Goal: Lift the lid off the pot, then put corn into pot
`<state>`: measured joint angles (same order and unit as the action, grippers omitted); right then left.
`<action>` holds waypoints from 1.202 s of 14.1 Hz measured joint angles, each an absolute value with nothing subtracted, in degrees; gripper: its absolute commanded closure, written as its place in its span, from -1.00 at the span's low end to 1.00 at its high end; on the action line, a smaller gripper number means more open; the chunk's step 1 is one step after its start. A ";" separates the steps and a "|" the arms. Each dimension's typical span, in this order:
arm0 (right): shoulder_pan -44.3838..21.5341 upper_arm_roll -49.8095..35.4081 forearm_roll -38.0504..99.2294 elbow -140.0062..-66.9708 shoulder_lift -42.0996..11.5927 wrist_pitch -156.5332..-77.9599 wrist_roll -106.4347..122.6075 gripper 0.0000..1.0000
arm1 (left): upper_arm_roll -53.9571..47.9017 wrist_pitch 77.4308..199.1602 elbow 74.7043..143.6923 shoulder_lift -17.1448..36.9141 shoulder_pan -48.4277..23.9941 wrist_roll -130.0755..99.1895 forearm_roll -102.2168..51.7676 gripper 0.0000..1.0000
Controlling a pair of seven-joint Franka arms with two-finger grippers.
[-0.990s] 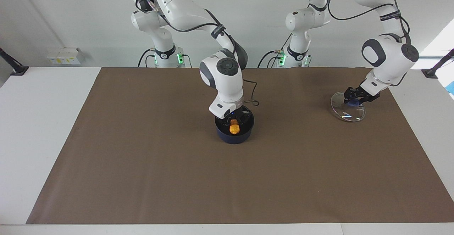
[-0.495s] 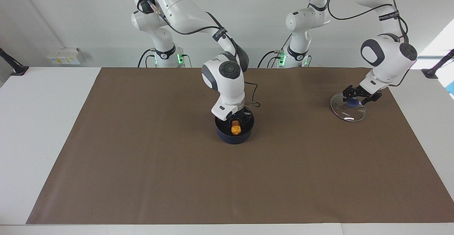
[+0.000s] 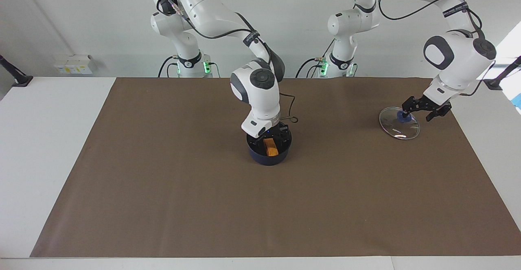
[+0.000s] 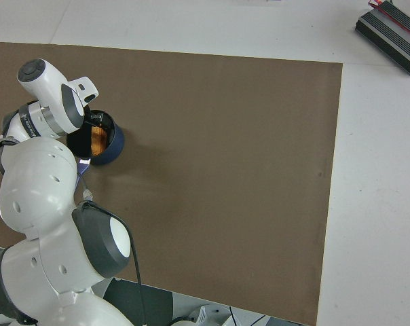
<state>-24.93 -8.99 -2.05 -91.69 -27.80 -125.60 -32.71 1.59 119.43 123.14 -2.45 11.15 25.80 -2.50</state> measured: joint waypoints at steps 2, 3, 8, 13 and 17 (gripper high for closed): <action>-23.48 -8.37 -2.05 -91.10 -23.27 -120.91 -32.73 -1.00 | 1.44 116.88 119.70 -2.44 8.64 23.15 -2.50 -1.00; -22.11 -8.30 -2.05 -90.92 -20.48 -117.78 -32.72 -1.00 | 1.39 116.22 118.42 -2.43 7.53 22.54 -2.50 -1.00; -14.36 -8.22 -2.05 -90.92 -8.72 -104.52 -31.23 -1.00 | 1.07 115.32 115.59 -2.18 1.14 14.86 -2.50 -1.00; -9.29 -8.07 -2.04 -90.14 -1.72 -95.74 -31.04 -1.00 | 0.81 109.88 109.30 -2.12 -1.72 11.70 -2.50 -1.00; -6.41 -7.93 -1.36 -89.03 2.59 -89.70 -28.93 -1.00 | 0.81 98.70 99.79 -1.24 -1.99 11.04 -2.50 -1.00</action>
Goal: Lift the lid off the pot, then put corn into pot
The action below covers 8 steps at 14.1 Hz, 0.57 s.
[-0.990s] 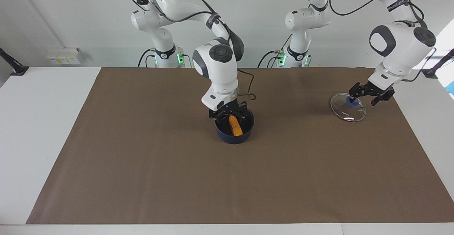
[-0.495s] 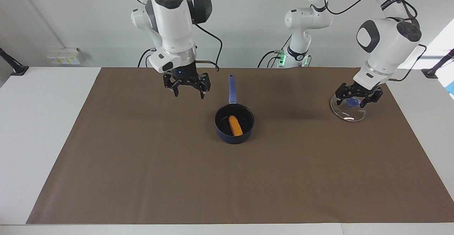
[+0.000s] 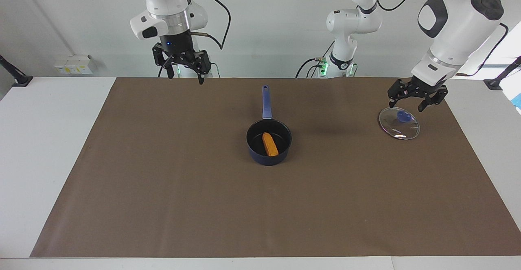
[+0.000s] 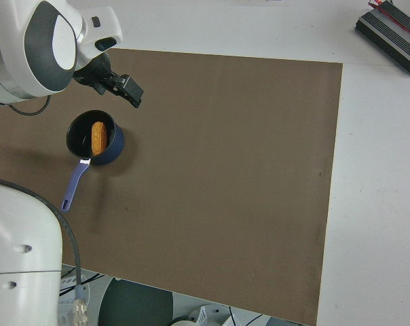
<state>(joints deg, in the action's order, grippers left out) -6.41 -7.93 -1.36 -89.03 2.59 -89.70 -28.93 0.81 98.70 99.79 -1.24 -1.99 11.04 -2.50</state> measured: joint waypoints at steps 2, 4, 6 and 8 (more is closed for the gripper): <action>-2.56 -7.66 -0.55 -87.74 4.04 -86.32 -23.43 -1.00 | 0.82 94.09 96.10 -0.60 -1.99 9.84 -2.50 -1.00; -0.04 -6.36 -0.28 -86.40 4.54 -83.83 -17.99 -1.00 | 0.91 90.59 93.65 -0.39 -1.99 8.50 -2.50 -1.00; 0.33 -4.70 -0.15 -85.84 4.61 -83.29 -14.40 -1.00 | 1.03 88.53 92.31 -0.41 -1.99 8.09 -2.50 -1.00; 0.31 -3.84 -0.14 -85.75 4.61 -83.23 -13.64 -1.00 | 1.05 87.64 92.10 -0.45 -1.99 7.97 -2.50 -1.00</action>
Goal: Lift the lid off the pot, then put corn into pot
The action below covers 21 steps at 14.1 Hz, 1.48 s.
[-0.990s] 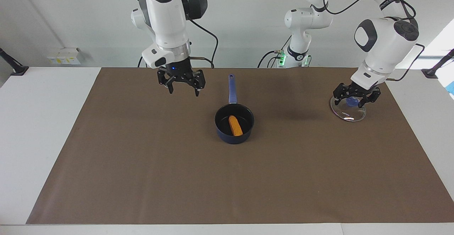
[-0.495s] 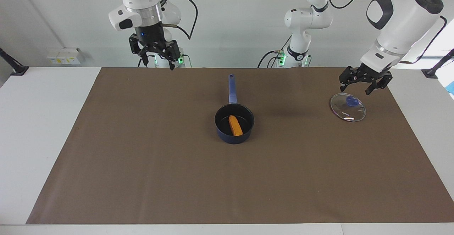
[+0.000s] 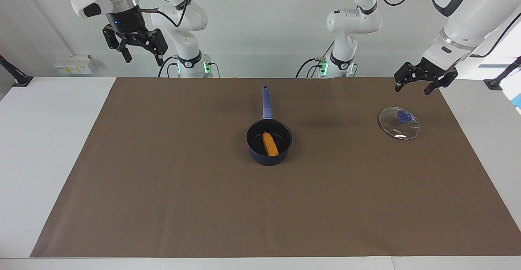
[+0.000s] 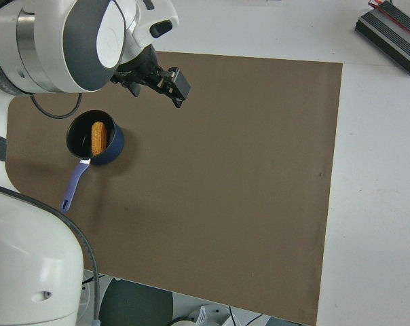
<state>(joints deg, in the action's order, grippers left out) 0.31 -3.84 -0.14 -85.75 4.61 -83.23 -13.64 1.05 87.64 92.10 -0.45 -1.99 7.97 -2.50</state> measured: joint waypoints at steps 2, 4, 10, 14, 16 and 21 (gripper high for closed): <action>0.31 -2.42 -0.14 -85.68 4.61 -82.46 -11.66 -1.00 | 1.06 87.23 92.10 -0.45 -1.99 7.97 -2.50 -1.00; 0.34 -0.43 -0.10 -85.64 4.66 -82.21 -7.97 -1.00 | 1.06 86.56 92.10 -0.45 -1.99 7.98 -2.31 -1.00; 0.19 0.51 0.13 -88.52 4.62 -83.34 -6.21 -1.00 | 0.37 83.58 88.92 -0.34 -2.50 8.14 -0.66 -1.00; -0.27 0.37 0.13 -90.69 4.64 -86.16 -6.21 -1.00 | -0.04 81.56 85.66 -0.06 -2.72 8.31 -0.66 -1.00; -0.40 0.35 0.13 -90.75 4.78 -86.16 -6.21 -1.00 | -0.14 81.54 85.68 0.13 -2.77 9.02 -0.66 -1.00; -0.35 0.32 0.13 -91.58 5.29 -86.12 -6.25 -1.00 | -0.20 81.46 85.69 0.29 -2.77 9.26 -0.66 -1.00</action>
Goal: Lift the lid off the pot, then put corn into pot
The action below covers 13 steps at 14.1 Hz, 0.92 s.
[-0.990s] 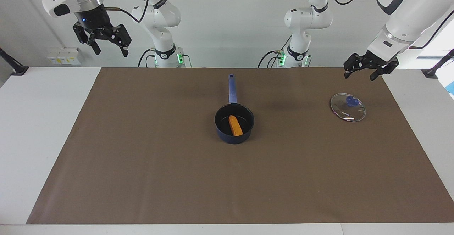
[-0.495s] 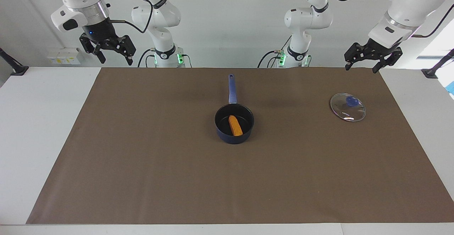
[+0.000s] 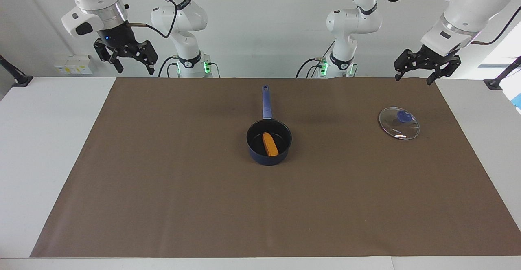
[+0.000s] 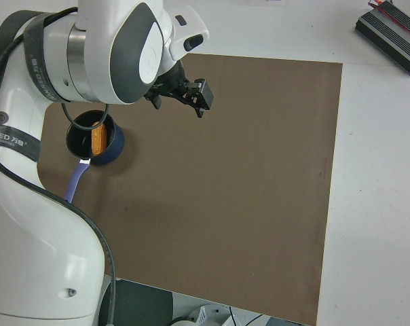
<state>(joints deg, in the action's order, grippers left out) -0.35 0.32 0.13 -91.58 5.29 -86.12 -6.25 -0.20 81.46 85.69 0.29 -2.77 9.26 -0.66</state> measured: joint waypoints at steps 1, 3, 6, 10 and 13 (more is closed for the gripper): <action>-0.32 0.40 0.13 -91.61 5.35 -86.10 -6.26 -1.00 | -0.20 81.44 85.69 0.29 -2.77 9.26 -0.66 -1.00; -0.26 0.54 0.13 -91.42 5.34 -86.12 -6.26 -1.00 | -0.19 81.43 85.69 0.29 -2.77 9.25 -0.66 -1.00; 0.04 0.59 0.13 -90.34 5.34 -84.78 -6.26 -1.00 | -0.12 81.43 85.69 0.29 -2.77 9.22 -0.66 -1.00; 0.09 0.59 0.09 -90.13 5.28 -84.78 -6.26 -1.00 | -0.05 81.43 85.69 0.29 -2.77 9.19 -0.66 -1.00; 0.09 0.58 0.09 -90.13 5.25 -84.78 -6.26 -1.00 | -0.05 81.43 85.69 0.29 -2.77 9.19 -0.66 -1.00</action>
